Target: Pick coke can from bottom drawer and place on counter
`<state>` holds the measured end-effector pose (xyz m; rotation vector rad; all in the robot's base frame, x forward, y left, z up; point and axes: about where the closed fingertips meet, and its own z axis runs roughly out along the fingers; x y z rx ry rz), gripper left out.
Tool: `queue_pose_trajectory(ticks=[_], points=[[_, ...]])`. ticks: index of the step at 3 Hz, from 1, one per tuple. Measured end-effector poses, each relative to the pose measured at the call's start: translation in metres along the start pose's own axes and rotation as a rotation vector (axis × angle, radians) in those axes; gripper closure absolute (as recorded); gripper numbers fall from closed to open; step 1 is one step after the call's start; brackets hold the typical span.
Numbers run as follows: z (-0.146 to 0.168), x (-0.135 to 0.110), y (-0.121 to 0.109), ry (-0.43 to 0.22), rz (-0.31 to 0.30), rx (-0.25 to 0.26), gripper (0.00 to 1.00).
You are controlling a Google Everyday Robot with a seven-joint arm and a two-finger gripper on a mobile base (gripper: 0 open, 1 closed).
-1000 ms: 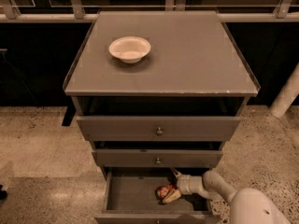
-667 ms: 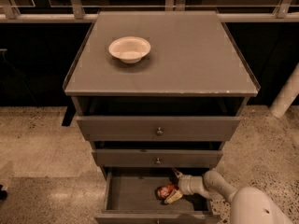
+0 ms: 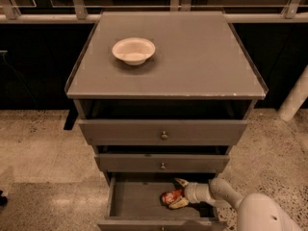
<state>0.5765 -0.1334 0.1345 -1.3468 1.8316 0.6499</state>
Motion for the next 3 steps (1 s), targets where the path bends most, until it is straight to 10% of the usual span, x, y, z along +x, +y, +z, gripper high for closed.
queue_pose_trajectory(ticks=[3], points=[[0.0001,0.0,0.0001,0.0,0.0,0.0,0.87]])
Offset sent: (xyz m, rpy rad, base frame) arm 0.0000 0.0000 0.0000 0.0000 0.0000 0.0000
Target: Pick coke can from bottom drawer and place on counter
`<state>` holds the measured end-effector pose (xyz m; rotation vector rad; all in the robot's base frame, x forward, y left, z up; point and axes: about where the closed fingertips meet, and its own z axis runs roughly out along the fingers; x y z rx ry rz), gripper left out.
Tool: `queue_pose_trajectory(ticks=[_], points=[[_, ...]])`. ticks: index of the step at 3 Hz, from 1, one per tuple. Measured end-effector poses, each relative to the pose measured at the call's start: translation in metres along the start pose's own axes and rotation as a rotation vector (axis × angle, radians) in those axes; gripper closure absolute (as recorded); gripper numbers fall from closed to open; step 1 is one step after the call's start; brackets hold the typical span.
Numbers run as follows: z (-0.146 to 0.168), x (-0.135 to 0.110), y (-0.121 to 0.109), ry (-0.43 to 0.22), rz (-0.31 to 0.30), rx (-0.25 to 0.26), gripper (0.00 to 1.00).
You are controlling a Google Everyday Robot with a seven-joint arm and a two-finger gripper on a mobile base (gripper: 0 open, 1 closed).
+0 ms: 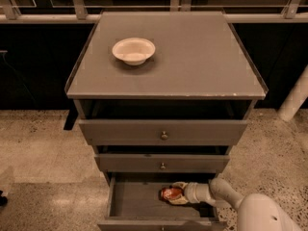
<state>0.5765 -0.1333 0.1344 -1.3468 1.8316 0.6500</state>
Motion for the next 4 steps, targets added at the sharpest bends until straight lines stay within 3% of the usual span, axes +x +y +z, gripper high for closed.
queue_pose_trajectory(ticks=[1,3,4], points=[[-0.007,-0.007,0.004,-0.025,0.026,0.004,1.0],[-0.081,-0.055,0.011,-0.09,0.097,0.091,1.0],[-0.117,-0.08,0.021,-0.085,0.136,0.127,1.0]])
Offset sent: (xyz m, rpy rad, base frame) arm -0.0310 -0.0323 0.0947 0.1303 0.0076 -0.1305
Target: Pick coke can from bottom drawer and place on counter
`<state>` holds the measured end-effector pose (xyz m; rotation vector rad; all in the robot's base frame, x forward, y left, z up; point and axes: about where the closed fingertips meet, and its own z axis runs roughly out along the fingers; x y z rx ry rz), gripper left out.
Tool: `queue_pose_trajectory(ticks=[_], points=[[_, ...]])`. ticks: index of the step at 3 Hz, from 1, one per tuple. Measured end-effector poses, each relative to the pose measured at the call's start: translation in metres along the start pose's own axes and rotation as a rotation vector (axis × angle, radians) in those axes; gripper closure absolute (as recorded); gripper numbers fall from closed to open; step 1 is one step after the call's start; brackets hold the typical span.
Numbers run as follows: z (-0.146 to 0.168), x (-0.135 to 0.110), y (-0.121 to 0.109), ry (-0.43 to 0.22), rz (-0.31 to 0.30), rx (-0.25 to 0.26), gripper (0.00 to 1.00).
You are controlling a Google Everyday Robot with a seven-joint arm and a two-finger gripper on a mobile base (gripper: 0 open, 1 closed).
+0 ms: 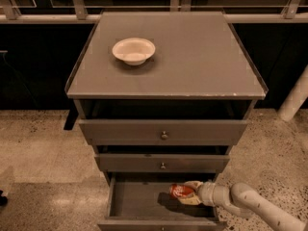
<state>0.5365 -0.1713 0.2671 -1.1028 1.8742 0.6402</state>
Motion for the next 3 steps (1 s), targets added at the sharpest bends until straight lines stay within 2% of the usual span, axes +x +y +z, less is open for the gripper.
queue_pose_trajectory(ticks=[1,2,3], points=[[-0.029,-0.03,0.005,-0.016,0.001,0.023,1.0],[-0.029,-0.03,0.005,-0.016,0.001,0.023,1.0],[-0.049,-0.054,0.013,0.005,-0.008,0.011,1.0]])
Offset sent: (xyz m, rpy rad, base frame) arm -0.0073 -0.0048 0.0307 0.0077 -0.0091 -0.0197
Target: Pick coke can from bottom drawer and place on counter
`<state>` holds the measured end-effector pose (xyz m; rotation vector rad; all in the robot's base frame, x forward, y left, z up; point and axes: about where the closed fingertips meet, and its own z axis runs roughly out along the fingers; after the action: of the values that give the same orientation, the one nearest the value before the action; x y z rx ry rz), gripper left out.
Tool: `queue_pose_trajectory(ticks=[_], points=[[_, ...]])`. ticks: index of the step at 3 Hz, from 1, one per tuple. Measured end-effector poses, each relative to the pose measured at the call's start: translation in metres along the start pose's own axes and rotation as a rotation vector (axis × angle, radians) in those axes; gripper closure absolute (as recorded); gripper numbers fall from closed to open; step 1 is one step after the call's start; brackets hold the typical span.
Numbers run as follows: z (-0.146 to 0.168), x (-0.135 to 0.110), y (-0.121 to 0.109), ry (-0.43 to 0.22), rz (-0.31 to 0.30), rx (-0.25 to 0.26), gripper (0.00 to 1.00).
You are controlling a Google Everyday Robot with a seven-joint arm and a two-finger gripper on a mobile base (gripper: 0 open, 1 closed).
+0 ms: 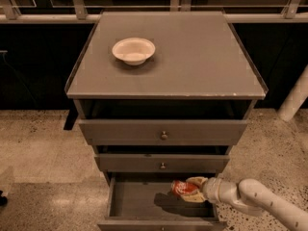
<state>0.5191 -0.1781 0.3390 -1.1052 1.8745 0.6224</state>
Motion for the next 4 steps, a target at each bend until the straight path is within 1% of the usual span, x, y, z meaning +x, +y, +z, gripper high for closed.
queue_pose_trajectory(ticks=[1,2,3,4], points=[[-0.05,-0.055,0.02,0.023,-0.042,0.033,1.0],[-0.101,-0.116,0.049,0.033,-0.119,0.074,1.0],[-0.143,-0.185,0.069,0.043,-0.224,0.122,1.0],[-0.153,-0.201,0.066,0.058,-0.262,0.14,1.0]])
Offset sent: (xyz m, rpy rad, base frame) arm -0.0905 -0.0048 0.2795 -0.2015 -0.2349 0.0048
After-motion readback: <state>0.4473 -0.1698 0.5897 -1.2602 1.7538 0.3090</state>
